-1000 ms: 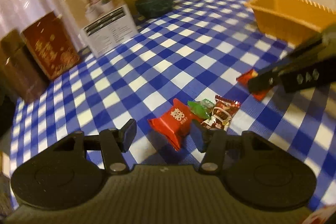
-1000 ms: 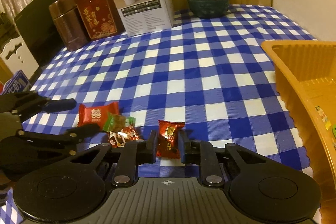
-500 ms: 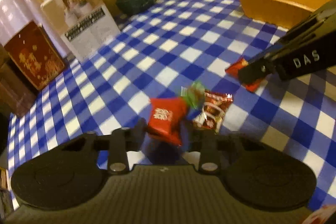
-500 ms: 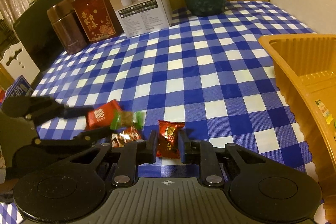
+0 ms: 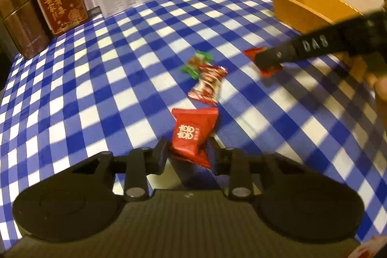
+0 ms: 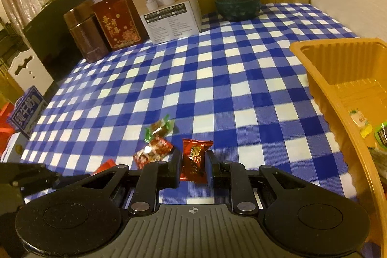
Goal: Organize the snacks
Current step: 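Grasp a red candy with the right gripper while the left grasps the red square packet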
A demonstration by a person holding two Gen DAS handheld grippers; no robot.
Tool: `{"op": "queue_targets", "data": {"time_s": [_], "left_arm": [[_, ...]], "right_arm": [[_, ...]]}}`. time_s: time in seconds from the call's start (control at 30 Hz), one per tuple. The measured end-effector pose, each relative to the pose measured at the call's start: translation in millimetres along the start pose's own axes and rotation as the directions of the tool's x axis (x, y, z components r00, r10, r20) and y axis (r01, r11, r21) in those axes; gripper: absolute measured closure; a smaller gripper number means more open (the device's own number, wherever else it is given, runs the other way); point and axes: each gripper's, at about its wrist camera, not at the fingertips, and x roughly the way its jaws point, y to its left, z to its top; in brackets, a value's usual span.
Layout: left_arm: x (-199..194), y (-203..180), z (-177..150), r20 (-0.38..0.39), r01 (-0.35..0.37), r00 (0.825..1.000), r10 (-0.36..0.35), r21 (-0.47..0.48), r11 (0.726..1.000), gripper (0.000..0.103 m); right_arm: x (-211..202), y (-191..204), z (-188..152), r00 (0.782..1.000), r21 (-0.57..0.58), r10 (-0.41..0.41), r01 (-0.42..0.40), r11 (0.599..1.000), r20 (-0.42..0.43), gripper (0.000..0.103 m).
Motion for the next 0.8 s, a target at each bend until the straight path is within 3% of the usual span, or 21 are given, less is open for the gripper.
{"op": "queue_targets", "data": {"time_s": [0.17, 0.43, 0.53, 0.57, 0.6, 0.8], "left_arm": [[2, -6, -4, 0.032, -0.016, 0.999, 0.014, 0.041, 0.999, 0.052], [14, -17, 1, 0.094, -0.033, 0.995, 0.016, 0.181, 0.983, 0.049], [16, -16, 2, 0.084, -0.013, 0.997, 0.0, 0.155, 0.988, 0.06], [17, -16, 3, 0.08, -0.007, 0.997, -0.005, 0.147, 0.989, 0.072], [16, -17, 3, 0.078, -0.008, 0.997, -0.003, 0.137, 0.99, 0.077], [10, -19, 2, 0.072, -0.034, 0.997, 0.03, 0.06, 0.998, 0.08]], "right_arm": [[-10, -1, -6, 1.0, 0.012, -0.001, 0.001, 1.0, -0.002, 0.082], [-10, -4, -7, 1.0, 0.023, -0.004, 0.004, 1.0, -0.015, 0.082], [-8, -3, -7, 1.0, 0.024, 0.002, -0.002, 1.0, -0.015, 0.082], [-8, -3, -7, 1.0, 0.025, 0.003, -0.002, 1.0, -0.015, 0.082], [-8, -3, -7, 1.0, 0.024, 0.002, -0.002, 1.0, -0.015, 0.082], [-12, -3, -9, 1.0, 0.018, 0.005, -0.005, 1.0, -0.004, 0.082]]}}
